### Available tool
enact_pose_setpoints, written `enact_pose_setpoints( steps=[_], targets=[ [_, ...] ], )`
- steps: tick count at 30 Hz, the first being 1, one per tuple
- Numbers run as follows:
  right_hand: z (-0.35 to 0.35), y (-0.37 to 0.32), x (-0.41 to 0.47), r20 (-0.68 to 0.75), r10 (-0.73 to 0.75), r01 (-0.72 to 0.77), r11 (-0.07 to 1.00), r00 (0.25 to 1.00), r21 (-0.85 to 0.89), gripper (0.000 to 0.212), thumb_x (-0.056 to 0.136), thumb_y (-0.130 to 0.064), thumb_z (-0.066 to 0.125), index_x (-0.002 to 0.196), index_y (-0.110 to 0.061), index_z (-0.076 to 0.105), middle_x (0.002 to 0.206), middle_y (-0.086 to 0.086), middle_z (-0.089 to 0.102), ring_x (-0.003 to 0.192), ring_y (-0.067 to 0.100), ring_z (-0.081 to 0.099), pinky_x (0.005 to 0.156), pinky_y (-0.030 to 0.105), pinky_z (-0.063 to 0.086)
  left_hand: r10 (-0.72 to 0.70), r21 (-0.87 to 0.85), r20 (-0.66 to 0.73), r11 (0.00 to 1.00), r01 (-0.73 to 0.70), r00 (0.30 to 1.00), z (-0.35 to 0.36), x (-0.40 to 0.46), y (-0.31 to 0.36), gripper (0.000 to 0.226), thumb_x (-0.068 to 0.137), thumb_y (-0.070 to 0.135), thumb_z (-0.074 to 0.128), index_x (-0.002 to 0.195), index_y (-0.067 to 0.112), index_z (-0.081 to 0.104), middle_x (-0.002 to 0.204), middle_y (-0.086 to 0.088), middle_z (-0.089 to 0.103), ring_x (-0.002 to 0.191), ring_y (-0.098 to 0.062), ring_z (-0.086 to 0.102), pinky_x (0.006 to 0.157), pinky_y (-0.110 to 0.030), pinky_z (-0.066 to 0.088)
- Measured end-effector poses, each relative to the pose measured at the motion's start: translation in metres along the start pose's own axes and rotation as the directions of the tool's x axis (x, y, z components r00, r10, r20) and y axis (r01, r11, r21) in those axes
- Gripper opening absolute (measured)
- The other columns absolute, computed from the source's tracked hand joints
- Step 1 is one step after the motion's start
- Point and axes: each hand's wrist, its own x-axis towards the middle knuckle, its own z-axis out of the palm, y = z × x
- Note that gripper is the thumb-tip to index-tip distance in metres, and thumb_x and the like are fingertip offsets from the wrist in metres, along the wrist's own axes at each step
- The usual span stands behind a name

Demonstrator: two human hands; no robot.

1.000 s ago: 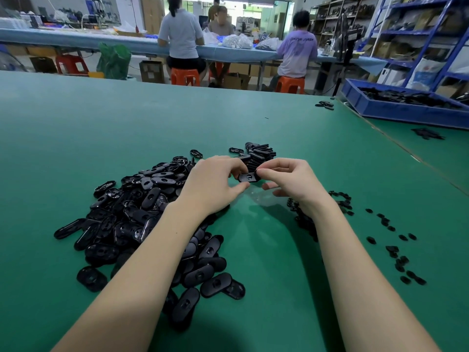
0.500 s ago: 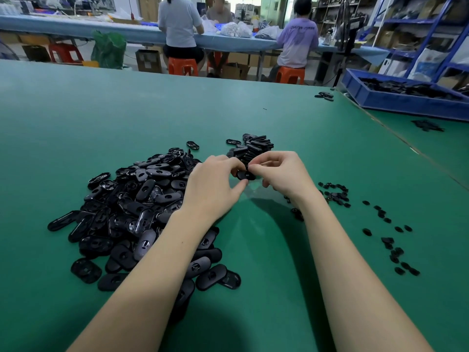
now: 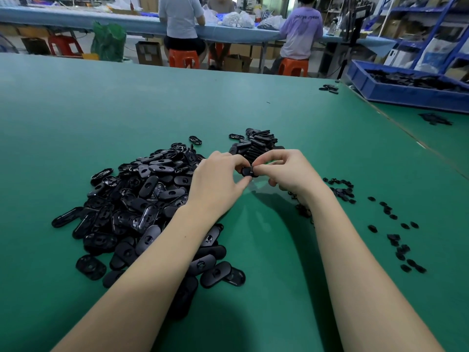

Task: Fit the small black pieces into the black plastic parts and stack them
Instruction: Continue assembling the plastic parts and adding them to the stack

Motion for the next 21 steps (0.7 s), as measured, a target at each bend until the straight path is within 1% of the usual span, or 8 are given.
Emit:
enact_pose_setpoints(
  steps=[2, 4, 8, 11, 16, 21],
  targets=[
    [-0.0015, -0.0014, -0.0006, 0.021, 0.017, -0.017, 1.0, 1.0, -0.024, 0.007, 0.079, -0.018, 0.079, 0.077, -0.024, 0.077, 0.054, -0.012, 0.058, 0.044, 0.006, 0.043, 0.04, 0.011, 0.032, 0.014, 0.008, -0.011, 1.0, -0.014, 1.0, 0.0004, -0.0003, 0.0009, 0.018, 0.087, 0.037, 0.072, 0.104, 0.034, 0.072, 0.097, 0.014, 0.068, 0.101, -0.012, 0.054, 0.08, -0.027, 0.034],
    [-0.0028, -0.0028, 0.0002, 0.009, 0.026, -0.025, 0.999, 1.0, -0.039, 0.006, 0.078, -0.018, 0.079, 0.078, -0.023, 0.077, 0.05, -0.015, 0.055, 0.04, 0.002, 0.041, 0.039, 0.011, 0.031, 0.028, 0.014, -0.023, 1.0, -0.028, 0.999, 0.0009, -0.0003, 0.001, 0.019, 0.087, 0.037, 0.072, 0.105, 0.032, 0.072, 0.097, 0.013, 0.069, 0.1, -0.013, 0.055, 0.081, -0.028, 0.036],
    [-0.0025, -0.0049, 0.0016, -0.013, 0.019, -0.02, 0.997, 1.0, -0.072, 0.008, 0.08, -0.016, 0.078, 0.077, -0.024, 0.076, 0.042, -0.022, 0.049, 0.039, -0.005, 0.044, 0.037, 0.007, 0.028, 0.051, 0.026, -0.046, 0.998, -0.049, 0.998, 0.0008, 0.0006, 0.0001, 0.021, 0.086, 0.038, 0.073, 0.106, 0.03, 0.073, 0.098, 0.011, 0.07, 0.101, -0.014, 0.056, 0.083, -0.028, 0.037],
    [-0.0035, -0.0049, 0.0022, -0.016, 0.022, -0.023, 0.998, 1.0, -0.062, 0.011, 0.081, -0.015, 0.077, 0.076, -0.024, 0.075, 0.041, -0.023, 0.049, 0.039, -0.007, 0.044, 0.037, 0.006, 0.027, 0.063, 0.05, -0.073, 0.997, -0.06, 0.995, 0.0008, 0.0012, 0.0009, 0.022, 0.086, 0.04, 0.073, 0.107, 0.031, 0.074, 0.097, 0.011, 0.071, 0.1, -0.014, 0.056, 0.079, -0.026, 0.033],
    [-0.0053, -0.0042, 0.0021, -0.006, 0.034, -0.035, 0.997, 0.999, -0.065, 0.009, 0.082, -0.015, 0.077, 0.08, -0.023, 0.077, 0.041, -0.023, 0.049, 0.038, -0.007, 0.044, 0.037, 0.005, 0.026, 0.073, 0.044, -0.065, 0.997, -0.07, 0.995, 0.0017, 0.0019, 0.0004, 0.024, 0.087, 0.04, 0.073, 0.109, 0.032, 0.073, 0.098, 0.011, 0.072, 0.102, -0.014, 0.056, 0.082, -0.029, 0.038],
    [-0.0088, -0.0044, 0.0014, -0.006, 0.015, -0.016, 0.998, 1.0, -0.064, 0.007, 0.081, -0.018, 0.081, 0.083, -0.023, 0.078, 0.041, -0.023, 0.05, 0.039, -0.008, 0.045, 0.037, 0.005, 0.026, 0.105, 0.035, -0.079, 0.994, -0.103, 0.991, 0.001, 0.0021, 0.0013, 0.025, 0.087, 0.039, 0.073, 0.11, 0.031, 0.074, 0.097, 0.011, 0.072, 0.101, -0.014, 0.057, 0.079, -0.025, 0.034]
  ],
)
